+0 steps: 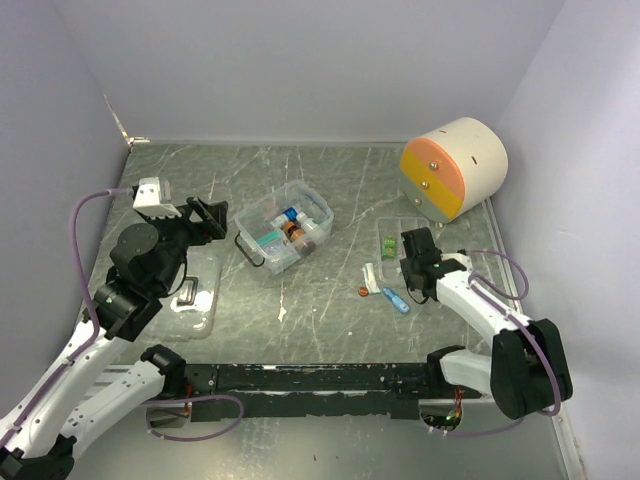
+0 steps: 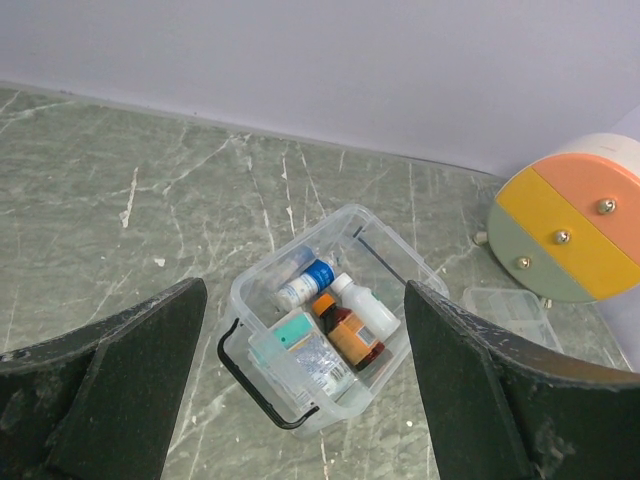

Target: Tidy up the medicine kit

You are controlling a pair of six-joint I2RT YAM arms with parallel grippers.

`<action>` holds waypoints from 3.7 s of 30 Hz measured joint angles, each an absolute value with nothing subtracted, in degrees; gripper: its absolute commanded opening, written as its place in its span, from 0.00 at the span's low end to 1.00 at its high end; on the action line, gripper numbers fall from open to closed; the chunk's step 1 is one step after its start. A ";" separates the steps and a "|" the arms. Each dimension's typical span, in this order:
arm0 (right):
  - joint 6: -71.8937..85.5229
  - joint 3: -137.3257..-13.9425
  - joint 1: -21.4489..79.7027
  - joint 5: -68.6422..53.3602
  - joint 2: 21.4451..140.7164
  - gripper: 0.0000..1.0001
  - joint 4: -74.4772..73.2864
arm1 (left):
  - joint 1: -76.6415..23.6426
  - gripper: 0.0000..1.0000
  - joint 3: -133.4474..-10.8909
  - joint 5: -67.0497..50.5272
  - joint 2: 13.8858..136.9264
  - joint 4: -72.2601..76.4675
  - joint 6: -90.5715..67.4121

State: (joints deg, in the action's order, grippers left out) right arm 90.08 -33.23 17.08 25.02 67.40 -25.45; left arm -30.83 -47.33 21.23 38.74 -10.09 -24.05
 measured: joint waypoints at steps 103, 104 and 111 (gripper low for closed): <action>24.18 -56.36 31.33 13.93 97.56 0.00 -26.92 | -30.81 0.91 -41.47 15.05 35.94 -1.43 -19.99; 24.27 -56.01 31.33 13.96 97.01 0.00 -26.68 | -30.83 0.91 -41.47 15.05 35.94 -1.43 -19.99; 25.80 -54.00 31.27 14.52 86.63 0.00 -24.73 | -30.81 0.91 -41.47 15.20 35.73 -1.45 -19.99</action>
State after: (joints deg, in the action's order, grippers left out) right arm 25.80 -54.00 31.27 14.52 86.63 -24.73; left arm -30.81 -41.47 15.20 35.73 -1.45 -19.99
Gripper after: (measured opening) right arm 0.006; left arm 0.906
